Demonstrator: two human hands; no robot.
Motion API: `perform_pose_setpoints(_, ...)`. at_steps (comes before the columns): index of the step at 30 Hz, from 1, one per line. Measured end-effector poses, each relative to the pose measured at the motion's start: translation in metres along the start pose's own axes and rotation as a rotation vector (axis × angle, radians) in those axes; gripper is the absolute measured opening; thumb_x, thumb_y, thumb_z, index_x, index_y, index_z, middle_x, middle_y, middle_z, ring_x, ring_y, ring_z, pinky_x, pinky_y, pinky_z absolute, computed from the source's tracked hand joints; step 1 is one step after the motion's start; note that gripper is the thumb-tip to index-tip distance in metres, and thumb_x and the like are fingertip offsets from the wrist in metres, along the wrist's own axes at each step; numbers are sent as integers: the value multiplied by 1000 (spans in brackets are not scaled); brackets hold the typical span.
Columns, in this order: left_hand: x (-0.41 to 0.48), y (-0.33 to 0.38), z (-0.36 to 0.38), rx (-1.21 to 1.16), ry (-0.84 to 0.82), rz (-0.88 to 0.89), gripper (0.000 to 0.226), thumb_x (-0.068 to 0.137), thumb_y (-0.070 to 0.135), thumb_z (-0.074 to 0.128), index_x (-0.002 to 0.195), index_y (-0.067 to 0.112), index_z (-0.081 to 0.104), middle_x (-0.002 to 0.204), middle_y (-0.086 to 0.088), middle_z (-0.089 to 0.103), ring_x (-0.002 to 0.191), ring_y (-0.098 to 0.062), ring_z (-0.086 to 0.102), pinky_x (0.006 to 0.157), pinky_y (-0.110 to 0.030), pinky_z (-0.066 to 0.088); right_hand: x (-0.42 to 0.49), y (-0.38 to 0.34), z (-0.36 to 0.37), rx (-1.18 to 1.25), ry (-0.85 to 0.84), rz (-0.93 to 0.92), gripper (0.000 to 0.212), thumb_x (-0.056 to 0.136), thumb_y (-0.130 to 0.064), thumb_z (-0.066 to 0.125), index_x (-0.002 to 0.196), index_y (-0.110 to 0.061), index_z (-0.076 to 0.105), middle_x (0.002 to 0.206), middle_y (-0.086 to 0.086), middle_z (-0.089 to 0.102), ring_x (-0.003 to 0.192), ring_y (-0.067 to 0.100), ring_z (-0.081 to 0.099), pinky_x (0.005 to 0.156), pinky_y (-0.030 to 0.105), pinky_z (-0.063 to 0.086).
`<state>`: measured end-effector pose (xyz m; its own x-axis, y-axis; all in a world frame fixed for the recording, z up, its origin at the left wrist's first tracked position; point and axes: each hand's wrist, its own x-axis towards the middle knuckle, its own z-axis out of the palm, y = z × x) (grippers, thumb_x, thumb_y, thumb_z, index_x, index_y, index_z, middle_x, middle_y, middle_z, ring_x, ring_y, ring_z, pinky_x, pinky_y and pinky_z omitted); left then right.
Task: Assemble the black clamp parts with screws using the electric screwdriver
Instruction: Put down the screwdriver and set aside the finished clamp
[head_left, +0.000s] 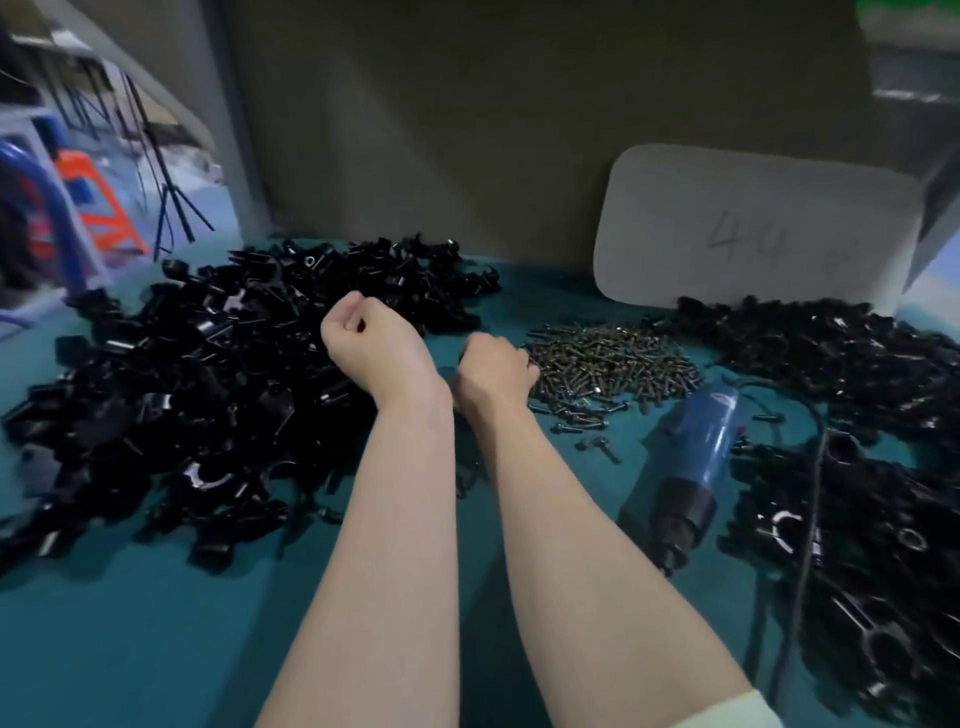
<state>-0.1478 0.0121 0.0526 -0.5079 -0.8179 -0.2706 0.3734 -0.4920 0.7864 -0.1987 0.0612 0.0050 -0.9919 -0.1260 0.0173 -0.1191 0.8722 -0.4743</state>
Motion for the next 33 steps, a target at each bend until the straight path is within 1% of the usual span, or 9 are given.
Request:
perform_pose_setpoints(3,-6,-12,5,115,-112,-71,36,96,8,42,129,-1,50,137,-24,51,126,-40,49,106,-48,38,-3,9,-23,297,184,-87,26,92,-8,51,116,-13,62,119,9,62,112,27,54,89,28,40)
perform_pose_setpoints(6,-23,-22,17,249,-321,-174,16,96,28,57,107,17,60,95,1,64,86,-13,62,81,-30,52,-7,19,-66,441,358,-185,23,91,-16,60,113,-15,66,115,6,64,107,19,57,85,19,38)
perform_pose_setpoints(11,-63,-42,52,312,-629,-281,21,90,27,67,92,7,63,79,-5,65,67,-15,63,60,-26,56,-18,66,-124,364,280,-248,39,86,-9,56,123,-20,60,119,-2,64,110,12,57,87,18,42)
perform_pose_setpoints(15,-101,-64,85,309,-657,-331,16,93,18,61,81,7,61,75,-9,63,67,-20,61,63,-29,55,-26,121,-147,635,204,-203,51,90,2,44,139,-13,43,138,1,51,127,9,46,101,21,39)
perform_pose_setpoints(18,-118,-80,97,259,-670,-383,21,97,15,48,107,2,61,89,-14,62,59,-16,55,60,-28,51,-25,140,-148,800,385,-77,46,93,1,38,136,-13,46,134,1,54,121,7,49,94,15,39)
perform_pose_setpoints(22,-140,-111,106,280,-682,-427,25,100,7,38,115,8,58,124,-20,61,102,-26,61,96,-40,50,-15,171,-149,639,544,123,36,94,-5,38,124,-8,58,119,6,61,107,16,55,91,25,43)
perform_pose_setpoints(27,-151,-121,120,427,-790,-443,43,95,32,58,128,5,53,122,-14,63,103,-26,63,88,-37,52,-11,175,-144,843,378,134,31,91,-2,42,104,-13,68,101,7,70,95,21,65,82,34,53)
perform_pose_setpoints(30,-149,-122,123,357,-736,-429,35,91,10,62,124,0,53,117,-17,64,102,-27,65,88,-37,53,-10,181,-149,1026,411,105,37,90,2,41,102,-18,69,105,5,70,98,16,64,83,24,53)
perform_pose_setpoints(33,-144,-123,125,240,-670,-455,13,90,-7,48,97,3,52,79,-9,53,62,-15,47,57,-23,40,1,199,-148,700,568,364,49,89,2,35,128,-18,58,134,5,54,116,18,52,96,27,43)
